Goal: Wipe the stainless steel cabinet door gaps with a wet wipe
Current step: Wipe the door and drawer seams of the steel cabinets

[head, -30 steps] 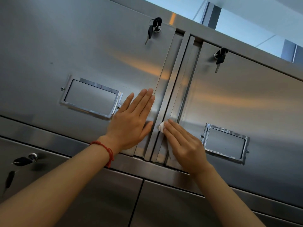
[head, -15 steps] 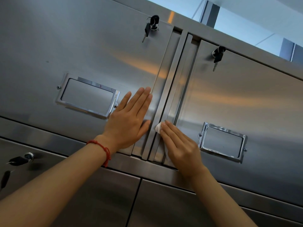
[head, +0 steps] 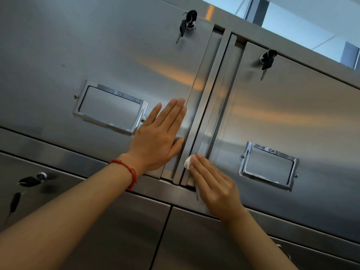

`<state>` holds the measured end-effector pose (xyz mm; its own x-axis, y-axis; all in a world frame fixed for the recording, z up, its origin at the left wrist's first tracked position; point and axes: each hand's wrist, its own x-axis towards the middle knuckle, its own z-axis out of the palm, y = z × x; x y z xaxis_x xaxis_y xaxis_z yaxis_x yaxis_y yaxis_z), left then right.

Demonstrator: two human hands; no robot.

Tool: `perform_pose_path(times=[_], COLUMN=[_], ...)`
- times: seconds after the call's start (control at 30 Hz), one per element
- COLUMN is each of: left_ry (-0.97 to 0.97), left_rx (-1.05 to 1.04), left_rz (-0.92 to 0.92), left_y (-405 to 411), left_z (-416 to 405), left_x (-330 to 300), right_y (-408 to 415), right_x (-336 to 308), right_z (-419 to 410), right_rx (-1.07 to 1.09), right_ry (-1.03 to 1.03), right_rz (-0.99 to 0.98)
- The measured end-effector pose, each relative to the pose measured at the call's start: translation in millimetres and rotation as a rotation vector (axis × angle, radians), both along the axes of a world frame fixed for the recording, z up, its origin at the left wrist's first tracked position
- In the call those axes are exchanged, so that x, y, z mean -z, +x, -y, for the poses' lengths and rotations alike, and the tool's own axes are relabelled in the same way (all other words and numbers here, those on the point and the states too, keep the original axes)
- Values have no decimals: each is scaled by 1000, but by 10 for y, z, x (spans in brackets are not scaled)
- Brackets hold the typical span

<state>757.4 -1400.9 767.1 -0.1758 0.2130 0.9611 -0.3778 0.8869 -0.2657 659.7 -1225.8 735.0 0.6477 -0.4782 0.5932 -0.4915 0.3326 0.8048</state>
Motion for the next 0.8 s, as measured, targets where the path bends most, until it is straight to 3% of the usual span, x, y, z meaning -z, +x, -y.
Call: perform_pose_path(times=[0.8], left_ry=[10], left_rx=[2], left_rz=[14], left_y=[-1], left_z=[4], left_x=[3], right_y=[10], right_x=[128], right_z=[-4], right_rx=[-3], right_ry=[15], right_rz=[-24])
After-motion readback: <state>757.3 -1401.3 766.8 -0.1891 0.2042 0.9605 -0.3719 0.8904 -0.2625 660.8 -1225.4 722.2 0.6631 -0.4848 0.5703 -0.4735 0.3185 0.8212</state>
